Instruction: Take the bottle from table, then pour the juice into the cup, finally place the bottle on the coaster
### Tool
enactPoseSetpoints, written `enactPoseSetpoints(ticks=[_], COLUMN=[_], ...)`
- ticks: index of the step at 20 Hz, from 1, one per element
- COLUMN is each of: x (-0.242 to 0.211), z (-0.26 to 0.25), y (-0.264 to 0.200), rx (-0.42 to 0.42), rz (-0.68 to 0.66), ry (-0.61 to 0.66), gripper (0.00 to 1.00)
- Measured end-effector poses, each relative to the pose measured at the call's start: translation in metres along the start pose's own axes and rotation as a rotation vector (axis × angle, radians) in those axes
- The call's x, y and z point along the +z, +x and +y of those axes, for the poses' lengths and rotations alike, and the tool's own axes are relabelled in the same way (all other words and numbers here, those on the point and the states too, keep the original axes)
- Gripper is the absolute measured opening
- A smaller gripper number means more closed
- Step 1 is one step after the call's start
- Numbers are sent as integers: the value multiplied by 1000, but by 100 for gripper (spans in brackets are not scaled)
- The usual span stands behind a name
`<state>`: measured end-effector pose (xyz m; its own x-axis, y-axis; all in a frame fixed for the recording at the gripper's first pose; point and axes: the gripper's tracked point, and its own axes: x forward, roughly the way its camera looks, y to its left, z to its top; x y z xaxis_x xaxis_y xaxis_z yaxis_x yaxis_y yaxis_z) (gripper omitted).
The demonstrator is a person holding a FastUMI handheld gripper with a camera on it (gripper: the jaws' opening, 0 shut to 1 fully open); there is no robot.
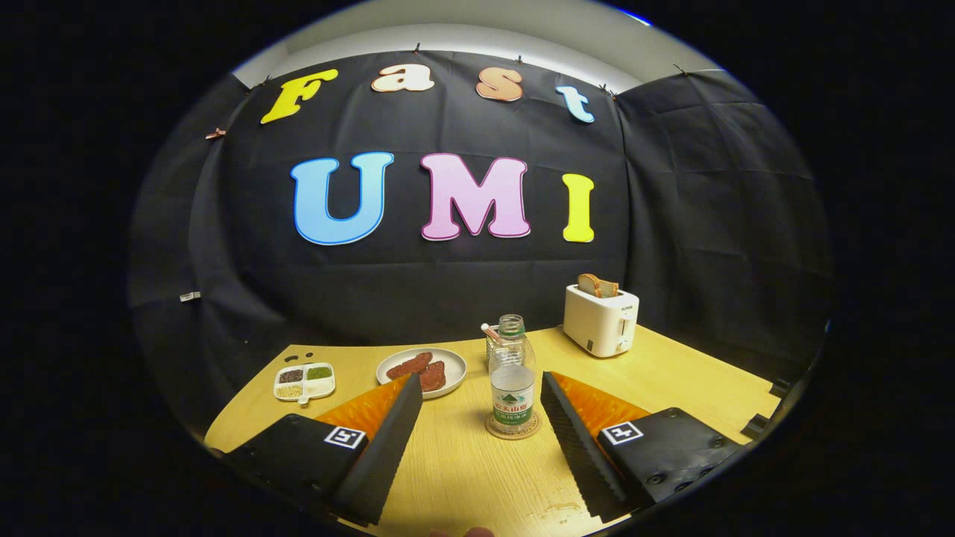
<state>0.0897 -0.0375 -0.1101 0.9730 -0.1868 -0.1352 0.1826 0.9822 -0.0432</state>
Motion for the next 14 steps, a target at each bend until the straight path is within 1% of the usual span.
enactPoseSetpoints(ticks=[5,14], x=[16,38], z=[-4,-20], y=[-12,-24], rx=[47,80], rz=[-5,-20], ry=[4,33], gripper=[98,98])
